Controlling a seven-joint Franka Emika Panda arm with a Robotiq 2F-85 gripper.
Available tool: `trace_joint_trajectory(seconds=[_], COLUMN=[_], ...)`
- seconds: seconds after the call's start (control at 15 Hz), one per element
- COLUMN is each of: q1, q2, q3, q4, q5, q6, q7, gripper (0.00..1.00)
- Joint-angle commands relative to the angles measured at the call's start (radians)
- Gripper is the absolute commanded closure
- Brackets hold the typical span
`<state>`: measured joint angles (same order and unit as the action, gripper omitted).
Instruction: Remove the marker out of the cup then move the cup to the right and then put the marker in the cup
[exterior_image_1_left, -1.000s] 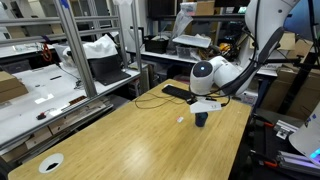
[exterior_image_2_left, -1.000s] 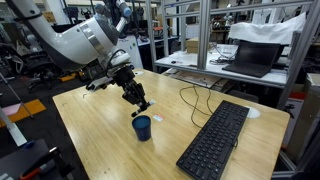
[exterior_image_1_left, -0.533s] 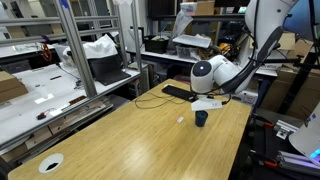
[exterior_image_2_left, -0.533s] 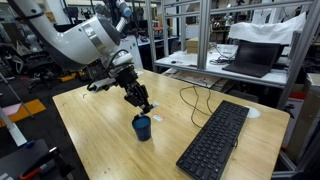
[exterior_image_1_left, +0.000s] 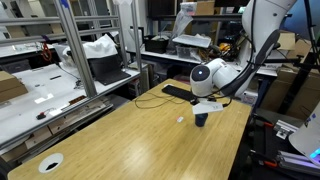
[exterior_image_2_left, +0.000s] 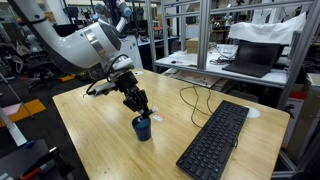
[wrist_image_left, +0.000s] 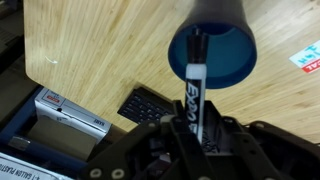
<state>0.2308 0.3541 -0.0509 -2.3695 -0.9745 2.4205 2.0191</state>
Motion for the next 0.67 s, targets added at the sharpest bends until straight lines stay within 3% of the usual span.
trace_joint_trajectory(seconds=[0.0, 0.33, 0.47, 0.6], q1=[-0.022, -0.048, -0.087, -0.126], q2=[-0.008, -0.042, -0.060, -0.075], q3=[0.025, 0.050, 0.068, 0.092], q4=[0.009, 0.010, 0.000, -0.010], q5=[-0.023, 0.020, 0.105, 0.248], q6=[-0.004, 0.076, 0.180, 0.261], q7=[0.002, -0.049, -0.150, -0.310], gripper=[0.43, 0.06, 0.00, 0.00])
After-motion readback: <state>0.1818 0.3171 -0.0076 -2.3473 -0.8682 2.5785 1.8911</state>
